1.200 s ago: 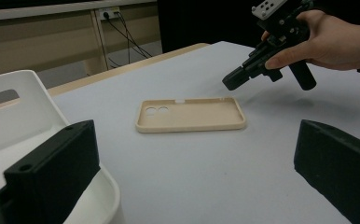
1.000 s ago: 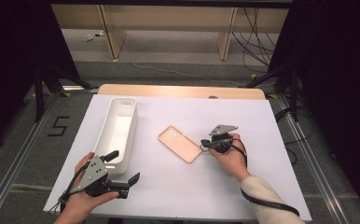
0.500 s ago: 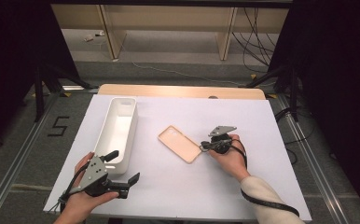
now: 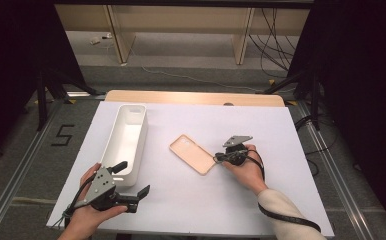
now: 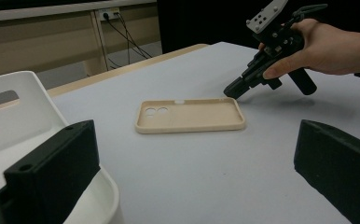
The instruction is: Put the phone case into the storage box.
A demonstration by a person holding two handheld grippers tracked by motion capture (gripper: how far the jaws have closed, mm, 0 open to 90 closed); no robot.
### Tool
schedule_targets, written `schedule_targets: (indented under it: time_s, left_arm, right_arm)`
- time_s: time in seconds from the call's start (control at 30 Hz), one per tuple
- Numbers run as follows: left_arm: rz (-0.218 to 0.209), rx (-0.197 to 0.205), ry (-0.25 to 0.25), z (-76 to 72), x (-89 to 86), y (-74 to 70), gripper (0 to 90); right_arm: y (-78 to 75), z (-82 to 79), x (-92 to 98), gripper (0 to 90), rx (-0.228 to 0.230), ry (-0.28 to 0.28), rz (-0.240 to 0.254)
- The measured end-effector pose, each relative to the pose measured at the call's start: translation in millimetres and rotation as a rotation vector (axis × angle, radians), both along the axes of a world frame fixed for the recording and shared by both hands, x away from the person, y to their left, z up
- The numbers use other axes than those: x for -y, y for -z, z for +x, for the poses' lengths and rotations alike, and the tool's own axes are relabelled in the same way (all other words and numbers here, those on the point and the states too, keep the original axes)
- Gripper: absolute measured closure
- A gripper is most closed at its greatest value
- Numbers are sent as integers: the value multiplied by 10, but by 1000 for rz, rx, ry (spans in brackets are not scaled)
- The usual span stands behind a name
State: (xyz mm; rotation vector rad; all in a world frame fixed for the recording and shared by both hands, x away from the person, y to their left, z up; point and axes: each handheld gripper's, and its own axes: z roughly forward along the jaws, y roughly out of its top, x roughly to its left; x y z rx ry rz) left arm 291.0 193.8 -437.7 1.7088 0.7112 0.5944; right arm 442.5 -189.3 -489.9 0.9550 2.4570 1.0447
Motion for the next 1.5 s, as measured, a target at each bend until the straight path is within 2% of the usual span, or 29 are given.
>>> schedule_targets:
  time_s: [0.07,0.13,0.3,0.4,0.43,0.47,0.5,0.63,0.7,0.77,0.83,0.87,0.97,1.0,1.1,1.17,1.2,1.23,1.37,1.4,1.43,1.47,1.5]
  left_arm:
    - [2,2,0,1,0,0,0]
    - [2,2,0,0,3,-1,0]
    - [1,1,1,-1,6,-1,0]
    - [0,1,1,0,3,-1,0]
    - [1,2,1,1,4,-1,0]
    - [1,2,1,1,4,-1,0]
    - [3,3,2,2,6,-1,0]
    - [3,3,3,1,5,-4,0]
    - [-1,1,2,1,3,-2,0]
    - [-5,1,2,-3,5,-3,0]
    - [-4,2,2,-3,7,-4,0]
    - [-1,2,3,-4,6,-4,0]
    - [1,2,4,-2,8,-3,0]
    - [2,1,4,-1,7,-2,0]
    - [1,2,7,3,5,-1,0]
    - [0,1,6,3,4,-1,0]
    - [-1,0,5,3,5,-1,0]
    - [-1,0,5,3,5,-1,0]
    - [0,0,7,4,5,0,0]
    - [-1,-1,7,3,6,0,0]
    - [-1,-1,5,3,6,0,0]
    - [-1,-2,5,4,6,0,0]
    - [0,-1,5,4,6,0,0]
  right_arm:
    - [-6,-10,-5,900,-21,7,8]
    - [1,-2,-1,900,-3,1,0]
    - [3,-11,-9,900,-8,3,0]
    - [-3,22,19,900,10,7,0]
    - [-17,19,26,900,-20,8,-5]
    - [-17,19,26,900,-20,8,-5]
    - [8,32,15,900,-1,14,3]
    - [5,50,-13,900,-17,-2,-18]
    - [27,50,-25,900,7,1,-8]
    - [7,39,-26,900,-10,-14,-23]
    - [6,36,-29,900,-8,-17,-24]
    - [21,25,-49,900,10,-10,-15]
    - [13,10,-54,900,-4,-14,-12]
    - [19,3,-62,900,11,-19,-21]
    - [7,-19,-74,900,-11,-15,-13]
    - [14,-32,-87,900,7,-25,-23]
    - [6,-44,-94,900,-11,-25,-18]
    - [-2,-40,-86,900,-13,-44,-34]
    - [12,-54,-105,900,3,-37,-27]
    - [-7,-79,-109,900,-21,-43,-36]
    - [-7,-79,-109,900,-21,-43,-36]
    - [6,-81,-115,900,2,-47,-36]
    - [6,-111,-129,900,-9,-46,-32]
